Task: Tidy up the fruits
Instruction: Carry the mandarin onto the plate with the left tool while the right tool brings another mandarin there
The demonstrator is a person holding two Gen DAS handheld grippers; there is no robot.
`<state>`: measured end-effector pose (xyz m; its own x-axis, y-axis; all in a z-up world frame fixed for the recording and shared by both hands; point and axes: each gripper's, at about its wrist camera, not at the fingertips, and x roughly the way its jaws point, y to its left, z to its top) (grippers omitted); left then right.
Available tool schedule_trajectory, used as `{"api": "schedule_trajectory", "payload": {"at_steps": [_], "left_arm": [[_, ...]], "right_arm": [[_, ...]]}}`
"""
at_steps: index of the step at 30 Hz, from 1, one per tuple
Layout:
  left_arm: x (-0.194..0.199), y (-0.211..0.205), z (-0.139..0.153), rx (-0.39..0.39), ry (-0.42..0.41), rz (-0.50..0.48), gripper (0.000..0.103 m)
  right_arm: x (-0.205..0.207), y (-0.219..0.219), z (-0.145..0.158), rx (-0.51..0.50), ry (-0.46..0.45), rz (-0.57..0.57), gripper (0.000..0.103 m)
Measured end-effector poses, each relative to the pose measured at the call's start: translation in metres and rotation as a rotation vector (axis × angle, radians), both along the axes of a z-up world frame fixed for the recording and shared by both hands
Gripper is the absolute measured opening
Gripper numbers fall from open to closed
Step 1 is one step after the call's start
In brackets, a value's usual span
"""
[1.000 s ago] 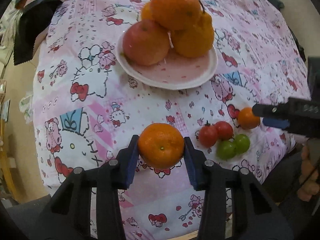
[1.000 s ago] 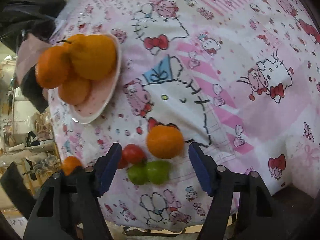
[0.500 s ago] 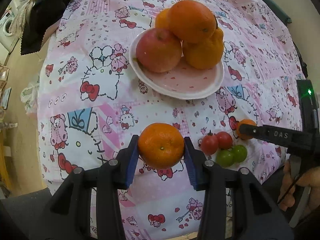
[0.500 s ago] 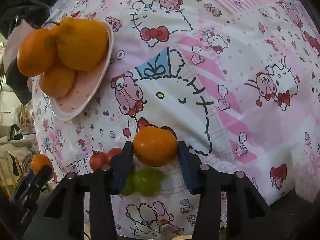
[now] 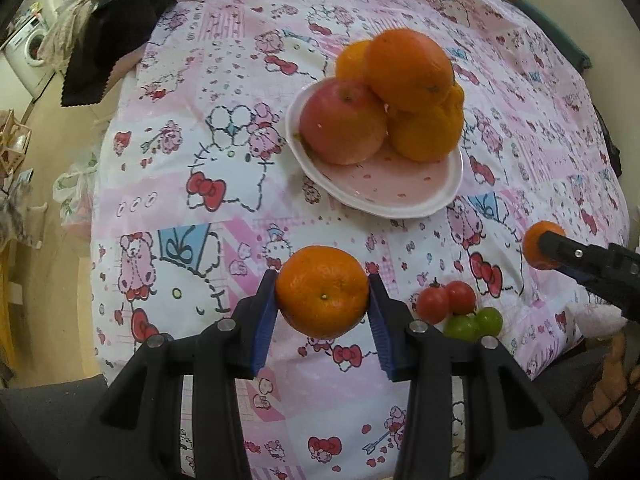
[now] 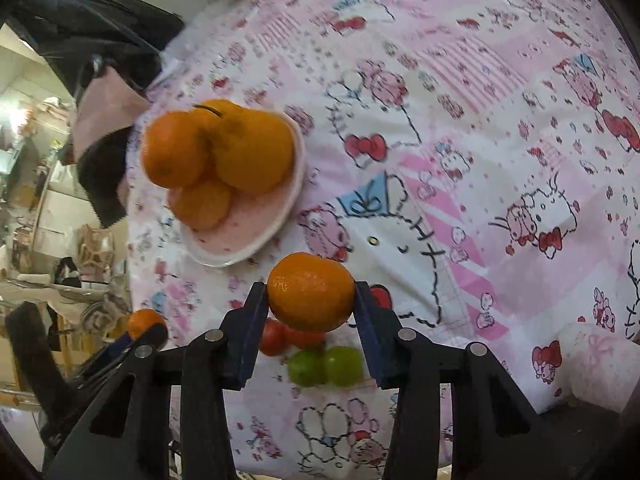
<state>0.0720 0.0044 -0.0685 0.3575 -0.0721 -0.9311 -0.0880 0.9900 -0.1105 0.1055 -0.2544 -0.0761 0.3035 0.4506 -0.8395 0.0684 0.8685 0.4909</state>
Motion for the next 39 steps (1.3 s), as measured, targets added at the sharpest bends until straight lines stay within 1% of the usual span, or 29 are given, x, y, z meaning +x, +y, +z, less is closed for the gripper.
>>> {"api": "schedule_trajectory", "payload": {"at_steps": [8, 14, 19, 22, 25, 28, 32, 34, 39], "left_arm": [[-0.001, 0.008, 0.013, -0.006, -0.075, 0.029, 0.039], [0.004, 0.004, 0.013, 0.001, -0.085, 0.014, 0.039], [0.013, -0.002, 0.012, 0.01, -0.094, -0.015, 0.039], [0.021, -0.007, 0.006, 0.015, -0.079, -0.036, 0.039], [0.032, -0.008, 0.003, -0.011, -0.061, -0.045, 0.039], [0.044, -0.007, 0.0, -0.021, -0.075, -0.045, 0.039], [0.055, -0.011, -0.013, -0.035, -0.08, -0.068, 0.039], [0.06, -0.016, -0.019, -0.03, -0.074, -0.086, 0.039], [0.076, -0.025, -0.027, -0.056, -0.071, -0.113, 0.039]], "right_arm": [[0.006, 0.01, 0.012, 0.07, -0.043, 0.007, 0.045], [0.014, 0.027, 0.022, 0.078, -0.087, 0.063, 0.045], [0.024, 0.031, 0.021, 0.072, -0.09, 0.081, 0.045], [0.032, 0.033, 0.019, 0.065, -0.082, 0.091, 0.045], [0.041, 0.036, 0.015, 0.044, -0.083, 0.104, 0.045], [0.05, 0.039, 0.007, 0.026, -0.072, 0.114, 0.045], [0.058, 0.055, -0.008, -0.053, -0.051, 0.157, 0.045], [0.061, 0.063, -0.016, -0.05, -0.036, 0.173, 0.045], [0.071, 0.074, -0.025, -0.013, -0.026, 0.194, 0.046]]}}
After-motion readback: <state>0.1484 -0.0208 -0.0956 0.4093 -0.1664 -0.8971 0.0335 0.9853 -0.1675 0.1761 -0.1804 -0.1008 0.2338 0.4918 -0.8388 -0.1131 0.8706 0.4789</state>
